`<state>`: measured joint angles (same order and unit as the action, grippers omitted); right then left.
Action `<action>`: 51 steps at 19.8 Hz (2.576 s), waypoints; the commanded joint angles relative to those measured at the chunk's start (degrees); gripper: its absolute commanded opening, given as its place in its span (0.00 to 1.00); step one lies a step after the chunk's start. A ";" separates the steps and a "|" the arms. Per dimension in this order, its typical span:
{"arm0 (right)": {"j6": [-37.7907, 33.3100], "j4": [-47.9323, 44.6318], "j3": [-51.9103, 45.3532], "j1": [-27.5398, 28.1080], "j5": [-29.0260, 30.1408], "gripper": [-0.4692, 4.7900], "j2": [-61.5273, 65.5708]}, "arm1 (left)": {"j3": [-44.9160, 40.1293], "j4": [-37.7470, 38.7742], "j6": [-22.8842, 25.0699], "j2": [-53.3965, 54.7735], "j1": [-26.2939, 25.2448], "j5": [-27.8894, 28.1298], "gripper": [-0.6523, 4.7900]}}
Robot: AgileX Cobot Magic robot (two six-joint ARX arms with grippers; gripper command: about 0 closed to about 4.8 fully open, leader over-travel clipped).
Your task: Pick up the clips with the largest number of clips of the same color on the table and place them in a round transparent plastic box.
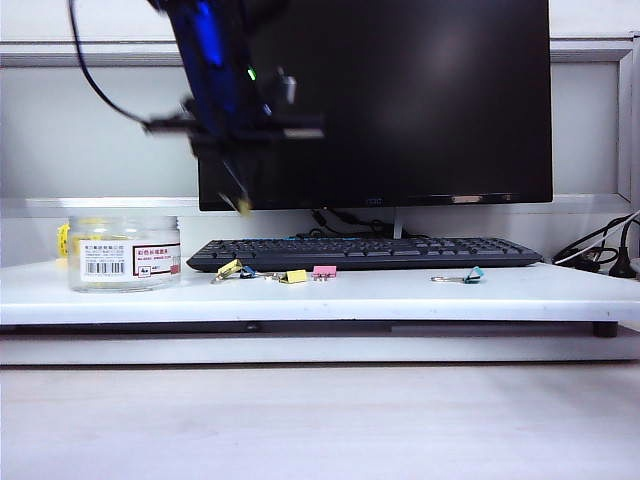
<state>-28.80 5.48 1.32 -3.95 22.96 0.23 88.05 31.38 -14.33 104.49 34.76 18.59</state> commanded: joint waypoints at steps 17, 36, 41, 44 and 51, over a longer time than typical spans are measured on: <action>0.35 -0.98 0.20 0.00 0.11 0.39 -0.11 | -8.70 6.32 7.93 -10.19 -10.16 -5.05 0.11; 0.35 -0.96 0.20 0.00 0.13 0.39 -0.11 | -8.81 7.61 16.50 -9.40 -15.10 -2.71 0.37; 0.57 -6.64 0.22 -0.37 6.58 0.45 -0.11 | -8.79 8.09 18.84 -11.85 -15.10 -4.37 0.37; 0.57 -10.32 0.61 -2.25 6.56 0.50 -0.11 | -8.79 7.96 18.86 -18.27 -15.10 -8.41 0.37; 4.68 -8.79 11.39 -4.37 5.25 0.52 11.82 | -18.18 9.70 18.82 -39.60 -15.10 -17.42 0.37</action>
<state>-24.40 -2.33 11.51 -8.29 28.23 9.52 71.48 41.19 4.47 66.46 19.68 2.04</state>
